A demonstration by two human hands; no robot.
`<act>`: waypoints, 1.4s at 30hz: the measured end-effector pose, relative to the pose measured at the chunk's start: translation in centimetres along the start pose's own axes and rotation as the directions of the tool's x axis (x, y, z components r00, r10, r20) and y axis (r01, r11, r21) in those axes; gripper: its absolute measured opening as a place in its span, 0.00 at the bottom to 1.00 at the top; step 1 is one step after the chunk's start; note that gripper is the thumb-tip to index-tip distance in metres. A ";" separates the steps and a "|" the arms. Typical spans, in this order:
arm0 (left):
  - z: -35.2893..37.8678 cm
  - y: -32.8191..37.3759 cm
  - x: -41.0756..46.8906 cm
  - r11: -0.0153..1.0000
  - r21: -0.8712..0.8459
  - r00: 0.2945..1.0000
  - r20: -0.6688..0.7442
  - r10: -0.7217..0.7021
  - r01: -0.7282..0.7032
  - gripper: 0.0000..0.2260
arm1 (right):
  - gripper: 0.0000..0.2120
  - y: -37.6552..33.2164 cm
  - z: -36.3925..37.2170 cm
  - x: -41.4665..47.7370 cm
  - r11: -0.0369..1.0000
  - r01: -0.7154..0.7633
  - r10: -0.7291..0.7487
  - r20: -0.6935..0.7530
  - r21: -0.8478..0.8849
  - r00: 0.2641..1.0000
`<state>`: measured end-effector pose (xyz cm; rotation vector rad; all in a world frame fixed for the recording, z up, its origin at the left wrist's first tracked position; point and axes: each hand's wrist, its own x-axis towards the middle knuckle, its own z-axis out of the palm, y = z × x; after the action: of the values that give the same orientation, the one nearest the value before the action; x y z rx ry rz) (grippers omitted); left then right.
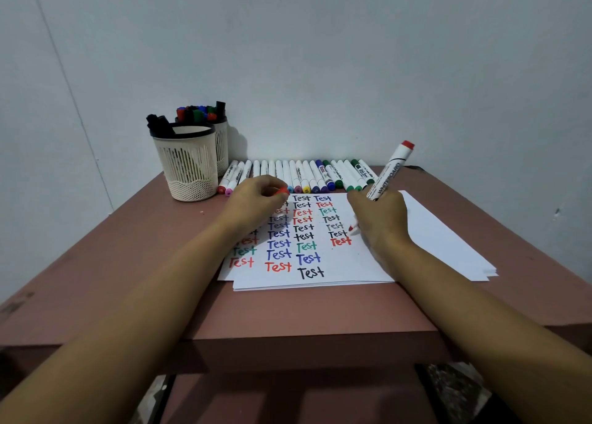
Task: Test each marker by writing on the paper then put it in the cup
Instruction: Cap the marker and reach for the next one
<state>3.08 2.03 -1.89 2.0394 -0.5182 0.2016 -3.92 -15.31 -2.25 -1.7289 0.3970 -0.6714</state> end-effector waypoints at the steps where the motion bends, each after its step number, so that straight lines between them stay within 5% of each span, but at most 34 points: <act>1: 0.0 0.0 0.0 1.000 -0.008 1.000 0.006 0.004 -0.004 0.08 | 0.12 -0.2 -0.1 0.1 0.998 -0.014 0.014 0.001 0.069 1.000; 8: 0.2 1.0 -0.3 0.997 -0.079 0.999 0.033 0.029 -0.026 0.08 | 0.16 -1.8 -0.2 0.1 0.945 -0.096 0.049 0.157 0.312 0.986; 14: 0.6 1.2 -0.5 0.996 -0.080 0.995 0.087 0.056 -0.049 0.08 | 0.09 -2.1 0.0 0.3 0.770 -0.296 0.085 0.369 0.566 0.926; 32: 1.1 1.7 -1.4 0.959 -0.020 0.957 0.074 0.282 -0.281 0.08 | 0.11 -1.0 0.8 0.5 0.934 -0.083 -0.073 0.412 0.348 0.908; 42: 1.8 1.8 -1.8 0.795 0.252 0.813 -0.046 0.580 -0.553 0.10 | 0.12 -1.3 1.3 0.4 0.873 -0.245 0.041 0.438 0.422 0.898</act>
<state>0.56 0.16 -1.99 2.0166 -1.0695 0.7771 -2.95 -14.21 -1.09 -1.3085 0.0506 -0.2388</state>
